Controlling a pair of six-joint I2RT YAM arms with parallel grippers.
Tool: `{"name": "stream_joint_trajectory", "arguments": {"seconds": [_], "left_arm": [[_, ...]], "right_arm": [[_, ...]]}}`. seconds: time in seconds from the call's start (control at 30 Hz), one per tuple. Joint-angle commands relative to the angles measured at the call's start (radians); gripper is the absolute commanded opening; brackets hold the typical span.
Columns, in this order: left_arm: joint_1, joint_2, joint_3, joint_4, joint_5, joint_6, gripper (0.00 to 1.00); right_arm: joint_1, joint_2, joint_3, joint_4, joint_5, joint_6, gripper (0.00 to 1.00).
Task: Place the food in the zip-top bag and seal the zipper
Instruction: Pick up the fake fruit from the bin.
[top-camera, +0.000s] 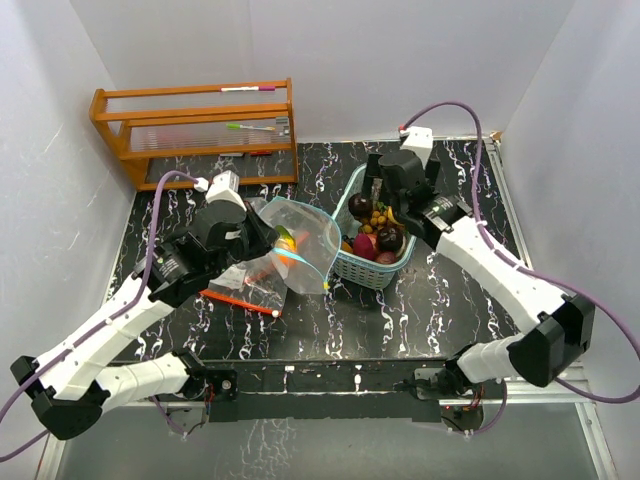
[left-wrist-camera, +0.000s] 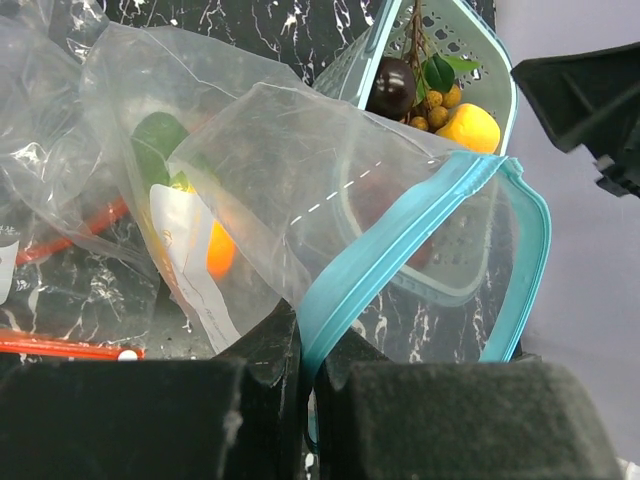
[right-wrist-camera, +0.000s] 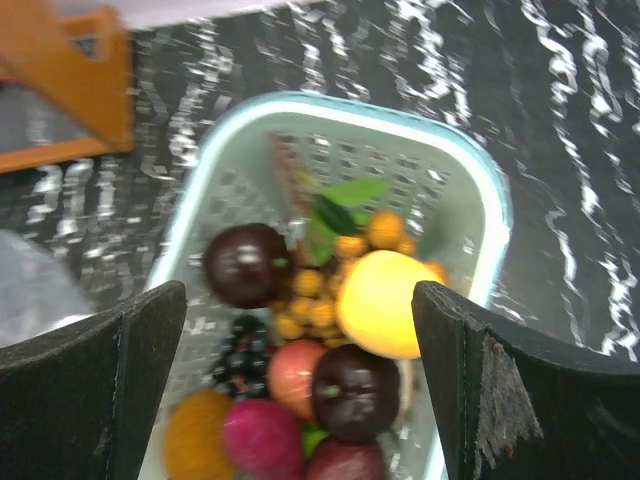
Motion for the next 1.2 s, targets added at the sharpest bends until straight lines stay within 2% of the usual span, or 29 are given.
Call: {"name": "stream_joint_trajectory", "arguments": {"seconds": [0.0,0.4,0.8,0.93,1.1,1.17], "left_arm": [[0.003,-0.047,0.0,-0.022,-0.029,-0.002,0.0],[0.003,-0.064,-0.034,0.008,-0.012,-0.007,0.0],[0.004,-0.062,-0.047,0.016,-0.011,-0.007,0.0],[0.004,-0.056,-0.05,0.02,-0.008,-0.012,0.0],[0.003,-0.044,-0.049,0.025,-0.004,-0.013,0.0],[0.004,-0.039,-0.05,0.028,0.0,-0.013,0.0]], "right_arm": [[-0.105,0.027,-0.001,-0.064,0.001,0.034,0.99],[-0.179,0.169,-0.033,-0.071,-0.109,-0.032,0.99],[-0.179,0.207,-0.128,-0.075,-0.099,-0.027,0.95],[-0.18,0.205,-0.122,-0.086,-0.083,-0.032,0.78],[-0.18,0.144,-0.092,-0.078,-0.064,-0.045,0.42],[-0.179,0.117,-0.072,-0.083,-0.064,-0.049,0.38]]}}
